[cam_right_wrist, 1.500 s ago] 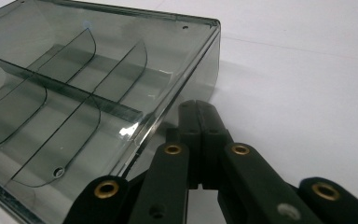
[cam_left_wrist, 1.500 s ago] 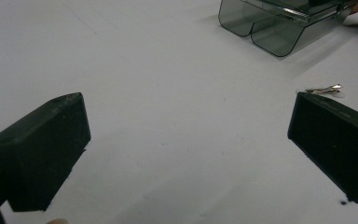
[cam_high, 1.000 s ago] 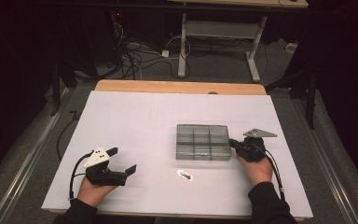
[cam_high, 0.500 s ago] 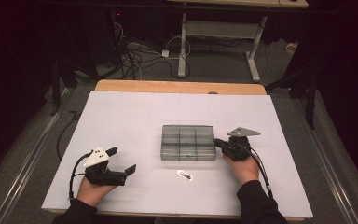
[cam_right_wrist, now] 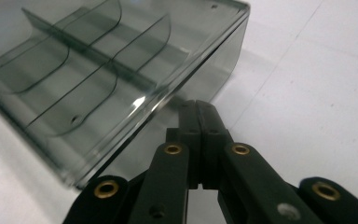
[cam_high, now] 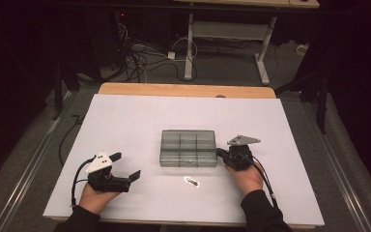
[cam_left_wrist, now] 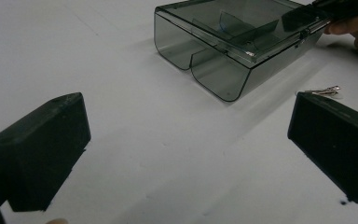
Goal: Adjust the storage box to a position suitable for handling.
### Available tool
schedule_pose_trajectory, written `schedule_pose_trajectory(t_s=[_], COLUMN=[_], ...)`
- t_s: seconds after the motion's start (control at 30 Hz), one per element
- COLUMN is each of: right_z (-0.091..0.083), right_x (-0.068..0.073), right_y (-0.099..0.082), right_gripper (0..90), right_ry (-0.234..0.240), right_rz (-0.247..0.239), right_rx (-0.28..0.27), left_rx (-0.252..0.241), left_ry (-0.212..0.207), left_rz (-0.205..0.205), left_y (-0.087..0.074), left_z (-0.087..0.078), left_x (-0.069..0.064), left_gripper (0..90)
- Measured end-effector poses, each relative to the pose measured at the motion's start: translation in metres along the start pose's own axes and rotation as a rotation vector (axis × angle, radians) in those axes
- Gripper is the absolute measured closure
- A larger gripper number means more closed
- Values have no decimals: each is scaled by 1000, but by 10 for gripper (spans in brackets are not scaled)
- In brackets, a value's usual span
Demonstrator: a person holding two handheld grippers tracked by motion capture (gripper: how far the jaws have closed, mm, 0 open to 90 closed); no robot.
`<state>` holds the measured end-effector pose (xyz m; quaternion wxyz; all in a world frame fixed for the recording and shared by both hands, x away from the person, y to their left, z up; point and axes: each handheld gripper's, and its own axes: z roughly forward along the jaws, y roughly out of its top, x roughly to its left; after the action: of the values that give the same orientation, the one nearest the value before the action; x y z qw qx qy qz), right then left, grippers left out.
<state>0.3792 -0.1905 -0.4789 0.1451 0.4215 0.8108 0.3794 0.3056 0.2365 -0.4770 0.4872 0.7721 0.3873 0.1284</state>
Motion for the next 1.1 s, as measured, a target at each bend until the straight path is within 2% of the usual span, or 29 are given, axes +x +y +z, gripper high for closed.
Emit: schedule_pose_trajectory(t_s=[0.3, 0.43, 0.67, 0.7, 0.8, 1.1], right_z=[-14, -15, -17, -18, -18, -37], right_x=[14, 18, 23, 25, 28, 29], right_y=[-12, -19, -22, -22, -21, -23], right_gripper=[900, 900, 900, 900, 900, 900], right_ry=[0, 0, 8, 14, 3, -6], right_rz=[-39, -35, -45, -58, -65, -48], right_rx=[29, 30, 32, 33, 39, -66], left_rx=[-4, -4, 3, 2, 4, -1], left_ry=[-1, 0, 2, 2, 3, 4], left_rz=[-2, -2, 3, 3, 4, 0], left_y=[1, 1, 1, 1, 0, 0], left_z=[-1, 0, 1, 1, 1, -1], left_x=[-1, -2, -2, -2, -2, -1], left_gripper=[0, 0, 0, 0, 0, 0])
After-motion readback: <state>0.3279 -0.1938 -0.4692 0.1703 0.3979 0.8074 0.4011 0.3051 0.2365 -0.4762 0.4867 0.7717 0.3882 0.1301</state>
